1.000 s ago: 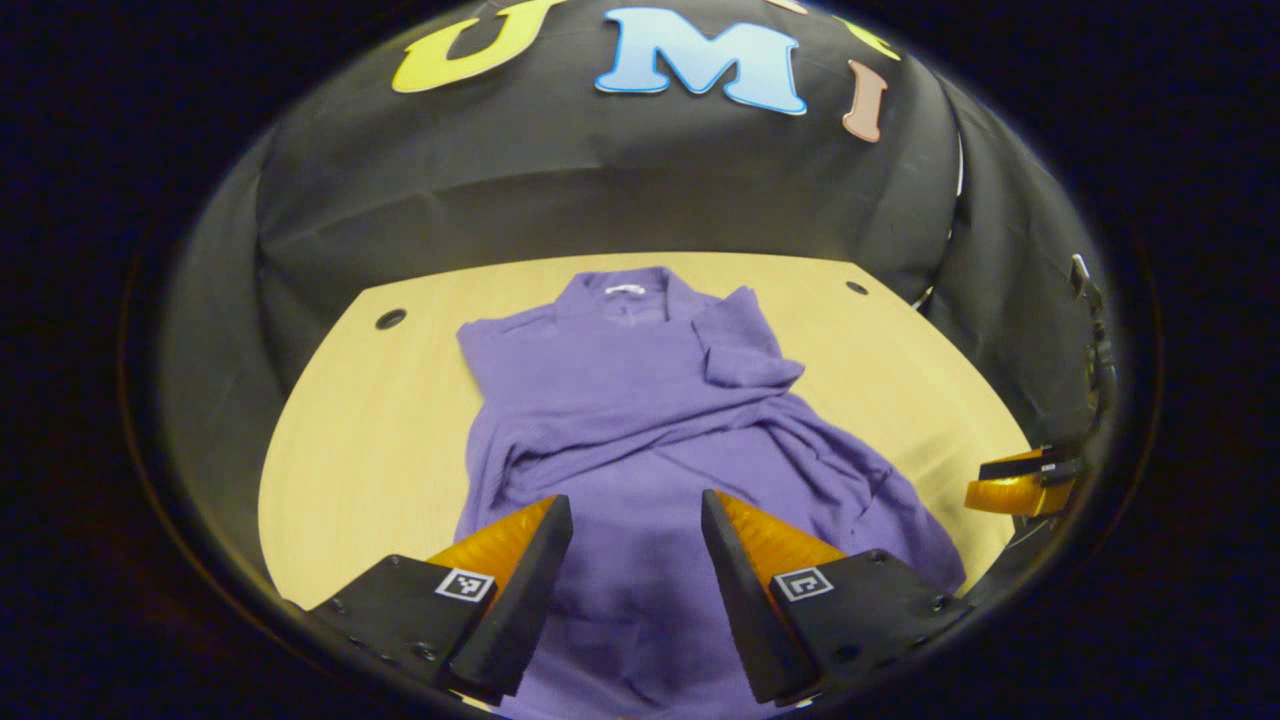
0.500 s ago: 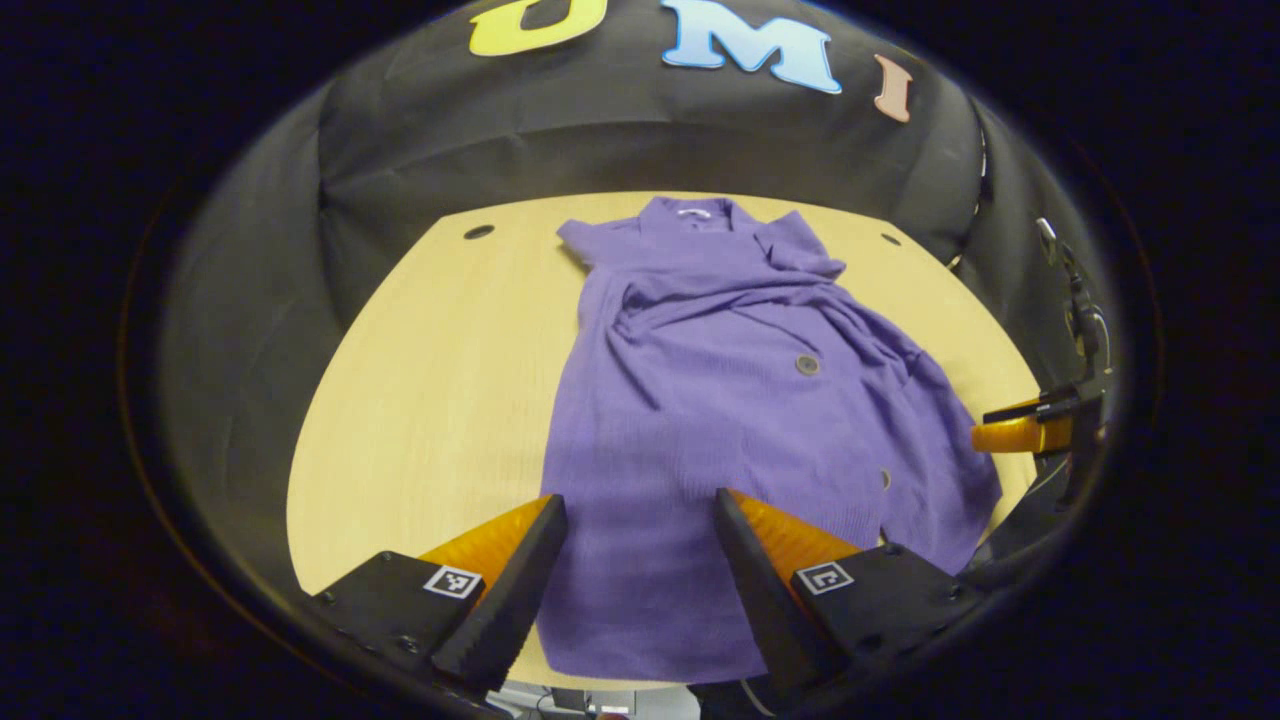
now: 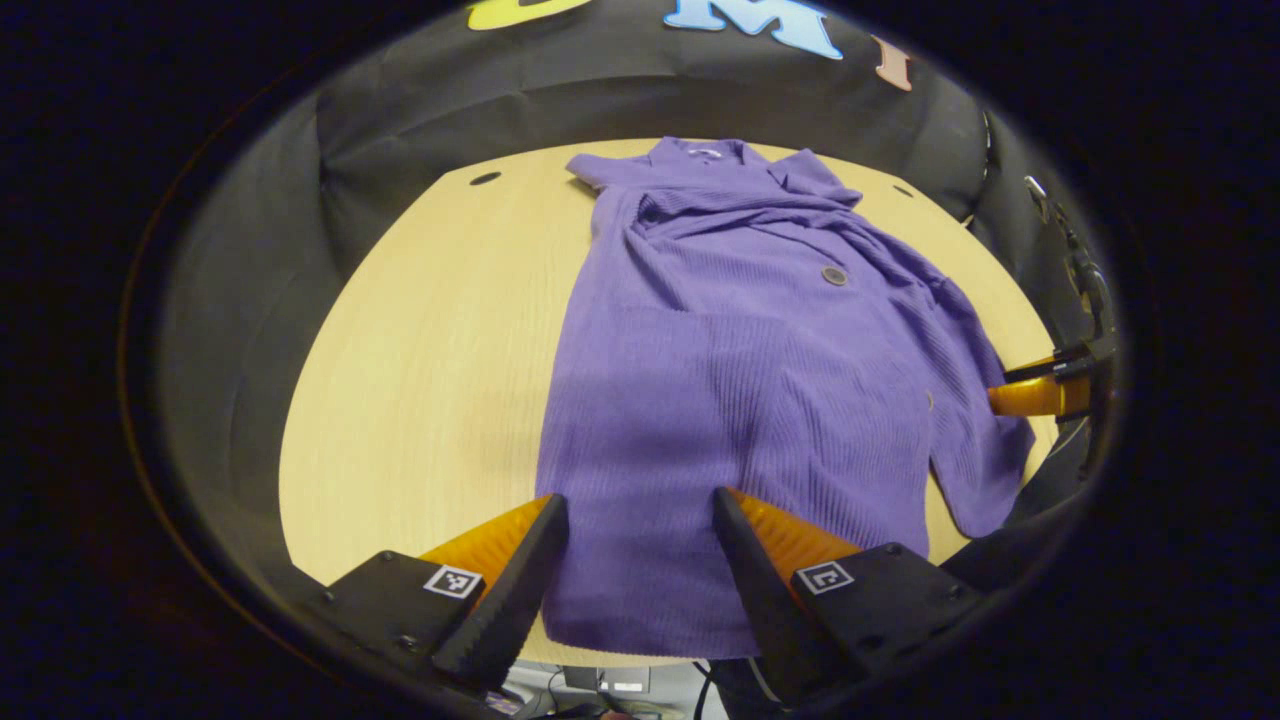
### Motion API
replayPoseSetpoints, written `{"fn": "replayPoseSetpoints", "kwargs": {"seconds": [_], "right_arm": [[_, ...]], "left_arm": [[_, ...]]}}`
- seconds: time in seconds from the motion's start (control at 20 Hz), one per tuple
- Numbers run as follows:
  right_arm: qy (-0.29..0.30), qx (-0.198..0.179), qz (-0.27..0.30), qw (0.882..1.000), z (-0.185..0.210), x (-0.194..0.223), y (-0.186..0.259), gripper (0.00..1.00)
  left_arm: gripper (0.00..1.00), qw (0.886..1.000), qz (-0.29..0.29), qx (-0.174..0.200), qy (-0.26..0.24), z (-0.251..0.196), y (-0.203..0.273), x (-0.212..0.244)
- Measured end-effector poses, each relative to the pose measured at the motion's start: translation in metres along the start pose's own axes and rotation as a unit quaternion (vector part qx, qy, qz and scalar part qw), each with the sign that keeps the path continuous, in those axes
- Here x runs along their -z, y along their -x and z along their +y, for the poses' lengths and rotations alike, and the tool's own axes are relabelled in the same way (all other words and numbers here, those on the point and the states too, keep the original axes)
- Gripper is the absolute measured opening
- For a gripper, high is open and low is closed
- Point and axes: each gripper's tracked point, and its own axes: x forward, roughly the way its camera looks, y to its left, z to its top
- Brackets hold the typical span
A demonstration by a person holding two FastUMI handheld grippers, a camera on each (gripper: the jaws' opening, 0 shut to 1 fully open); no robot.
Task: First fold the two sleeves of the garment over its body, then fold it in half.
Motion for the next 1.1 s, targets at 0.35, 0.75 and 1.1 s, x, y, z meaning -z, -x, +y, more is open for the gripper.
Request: {"fn": "replayPoseSetpoints", "kwargs": {"seconds": [0.35,0.75,1.1], "right_arm": [[0.049,0.045,0.014,0.998,-0.010,0.006,-0.002,0.71],[0.056,0.044,0.001,0.997,-0.008,-0.001,-0.004,0.01],[0.009,-0.004,-0.053,0.999,0.014,-0.057,0.021,0.01]], "left_arm": [[0.88,1.000,-0.005,0.016,-0.013,-0.007,0.000,-0.007],[0.07,1.000,-0.015,0.003,0.006,-0.012,-0.007,-0.025],[0.07,0.998,-0.051,0.015,0.032,-0.012,0.006,-0.074]]}}
